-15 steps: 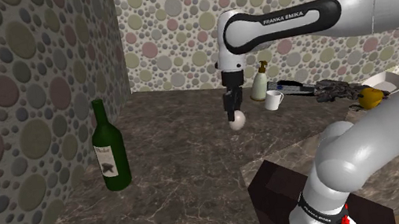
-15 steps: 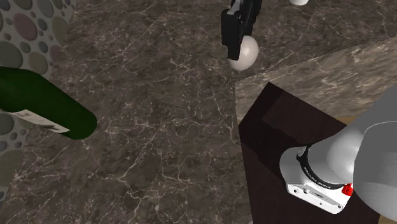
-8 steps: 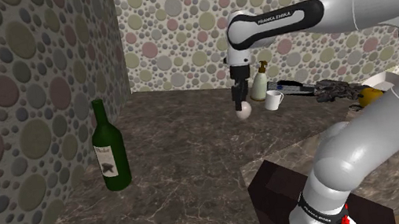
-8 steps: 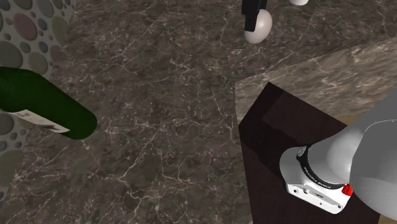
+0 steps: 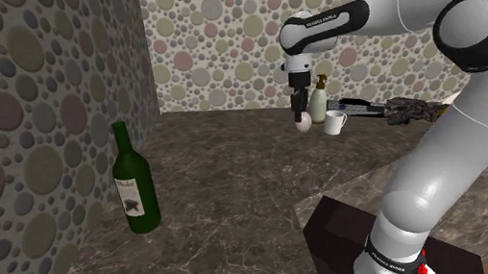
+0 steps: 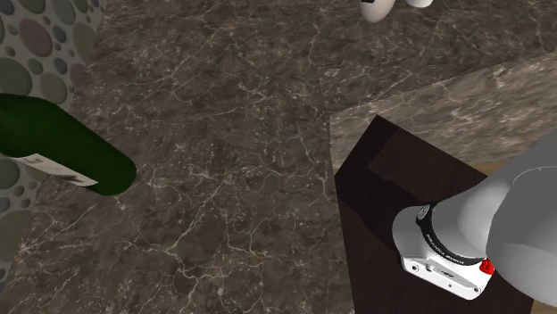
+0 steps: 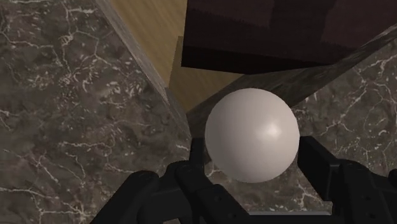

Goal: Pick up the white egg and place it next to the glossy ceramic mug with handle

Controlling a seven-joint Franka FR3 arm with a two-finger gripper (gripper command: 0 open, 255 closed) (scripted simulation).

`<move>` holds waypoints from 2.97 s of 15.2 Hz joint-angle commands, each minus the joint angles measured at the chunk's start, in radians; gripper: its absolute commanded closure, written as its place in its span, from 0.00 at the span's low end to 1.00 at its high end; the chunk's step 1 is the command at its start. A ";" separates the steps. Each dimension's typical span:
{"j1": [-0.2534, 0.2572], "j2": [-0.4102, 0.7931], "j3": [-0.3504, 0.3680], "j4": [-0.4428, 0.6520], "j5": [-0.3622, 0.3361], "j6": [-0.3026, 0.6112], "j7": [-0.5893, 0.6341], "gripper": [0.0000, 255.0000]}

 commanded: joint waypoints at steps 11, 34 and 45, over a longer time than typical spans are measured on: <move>-0.109 0.364 -0.167 0.384 0.070 -0.042 -0.315 1.00; -0.310 0.788 -0.196 0.751 0.241 -0.027 -0.537 1.00; -0.304 0.818 -0.185 0.646 0.257 0.104 -0.542 1.00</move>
